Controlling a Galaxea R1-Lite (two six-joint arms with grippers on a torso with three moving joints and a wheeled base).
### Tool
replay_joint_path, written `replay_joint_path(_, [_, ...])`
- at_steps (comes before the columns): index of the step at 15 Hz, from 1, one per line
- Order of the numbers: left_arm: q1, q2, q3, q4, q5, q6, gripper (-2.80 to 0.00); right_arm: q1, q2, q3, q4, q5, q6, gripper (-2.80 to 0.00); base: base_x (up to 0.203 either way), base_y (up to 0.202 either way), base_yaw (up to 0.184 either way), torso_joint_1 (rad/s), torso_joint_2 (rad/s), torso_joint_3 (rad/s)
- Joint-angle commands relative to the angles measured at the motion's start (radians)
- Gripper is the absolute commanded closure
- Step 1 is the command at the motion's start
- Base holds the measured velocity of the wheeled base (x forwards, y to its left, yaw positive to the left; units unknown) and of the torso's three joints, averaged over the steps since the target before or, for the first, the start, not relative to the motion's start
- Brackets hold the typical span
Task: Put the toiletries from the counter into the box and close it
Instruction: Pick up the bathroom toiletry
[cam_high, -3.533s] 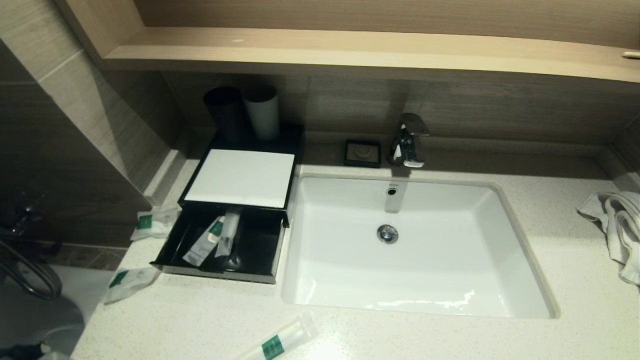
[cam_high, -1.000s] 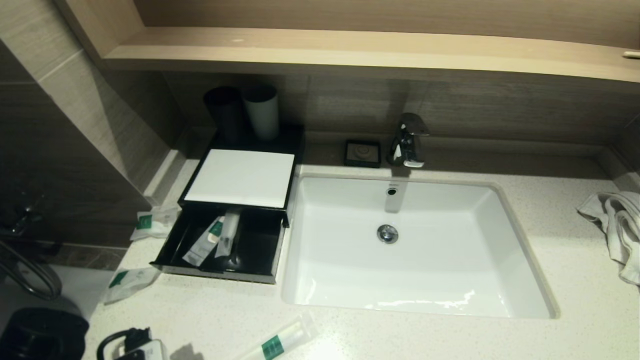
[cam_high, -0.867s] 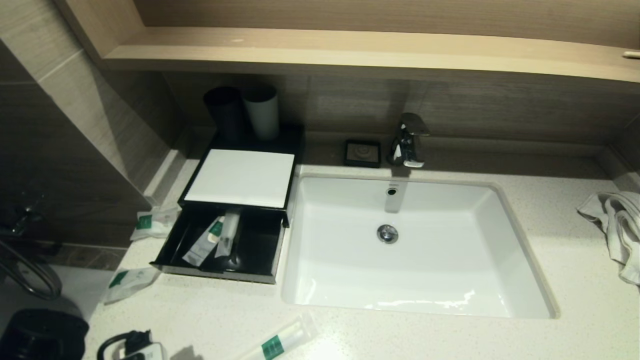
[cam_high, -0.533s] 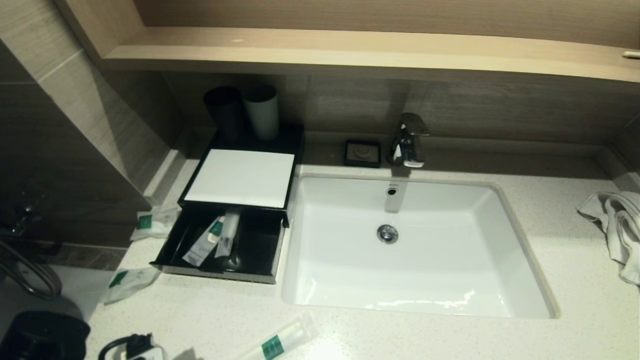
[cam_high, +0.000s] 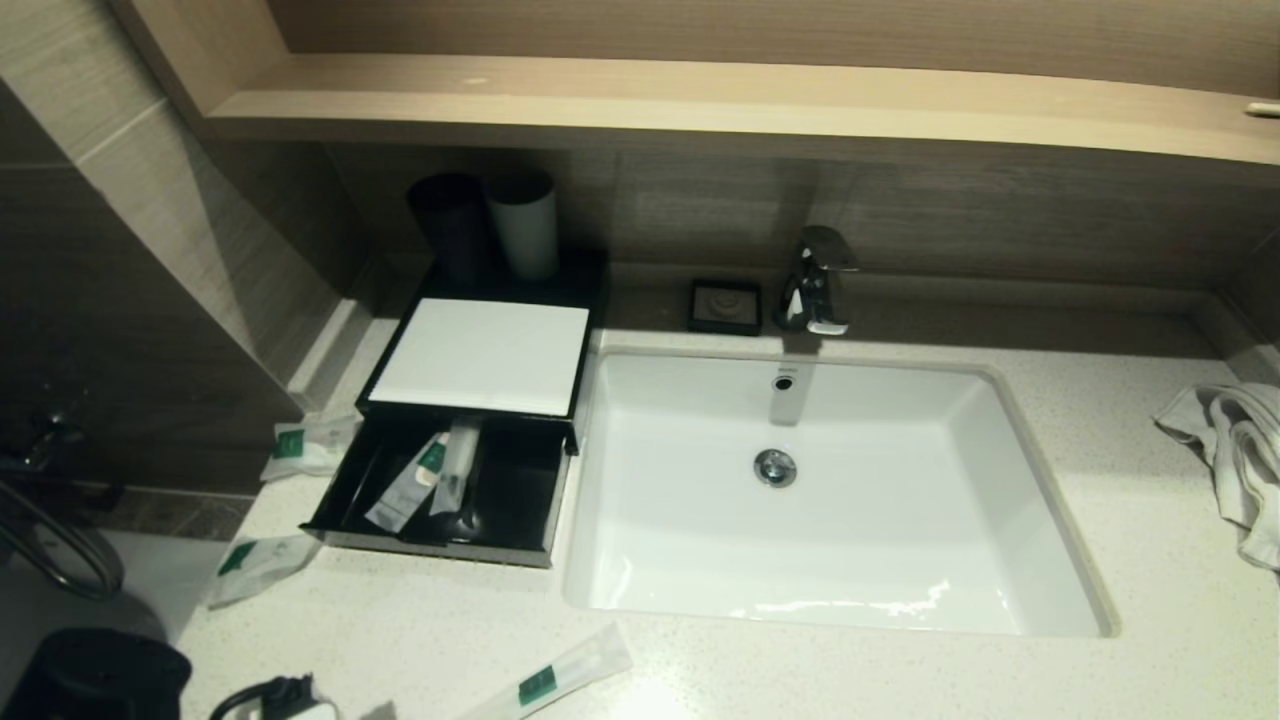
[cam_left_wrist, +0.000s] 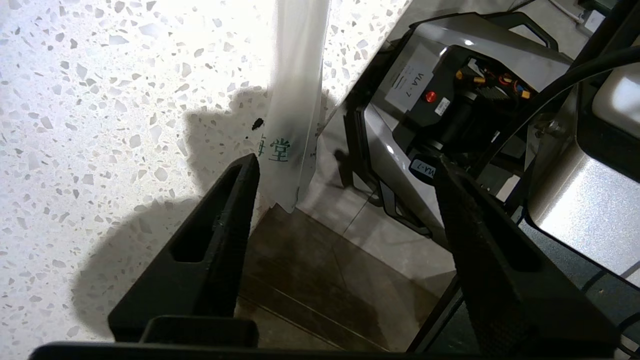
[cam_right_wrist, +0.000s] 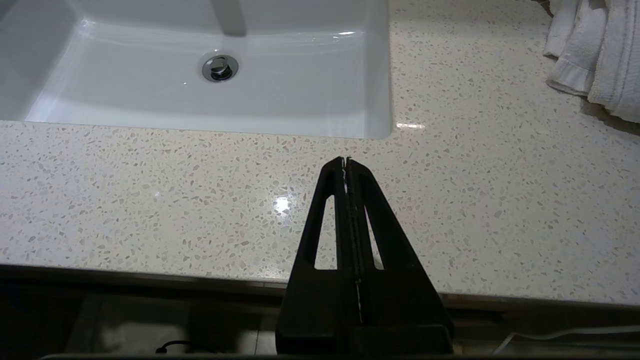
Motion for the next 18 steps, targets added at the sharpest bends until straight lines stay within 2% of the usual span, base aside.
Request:
replay_joint_path(1, [-0.011,-0.006,-0.001,-0.001,0.007,0.003,-2.8,0.0,0.0,0.0,0.0,0.0,-0.001,0.0,0.0,0.0,0.0,0.0,0.0,0.0])
replay_joint_path(7, [-0.012,-0.086,-0.056,-0.001,0.0,0.006,-2.8,0.0,0.0,0.0,0.0,0.0,-0.001,0.0,0.0,0.0,0.0,0.0,0.0,0.0])
replay_joint_path(10, [-0.059,-0.08,-0.078,-0.001,0.008,0.009,-2.8,0.0,0.0,0.0,0.0,0.0,-0.001,0.0,0.0,0.0,0.0,0.0,0.0,0.0])
replay_joint_path(11, [-0.076,-0.079,-0.086,0.003,0.013,0.01,-2.8,0.0,0.0,0.0,0.0,0.0,-0.001,0.0,0.0,0.0,0.0,0.0,0.0,0.0])
replay_joint_path(13, [-0.09,-0.072,-0.071,0.001,0.066,0.015,-2.8,0.0,0.0,0.0,0.0,0.0,-0.001,0.0,0.0,0.0,0.0,0.0,0.0,0.0])
replay_joint_path(16, [-0.091,-0.053,-0.043,-0.046,0.074,0.013,-2.8,0.0,0.0,0.0,0.0,0.0,-0.001,0.0,0.0,0.0,0.0,0.0,0.0,0.0])
replay_joint_path(18, [-0.09,-0.012,-0.009,-0.148,0.072,0.011,-2.8,0.0,0.0,0.0,0.0,0.0,-0.001,0.0,0.0,0.0,0.0,0.0,0.0,0.0])
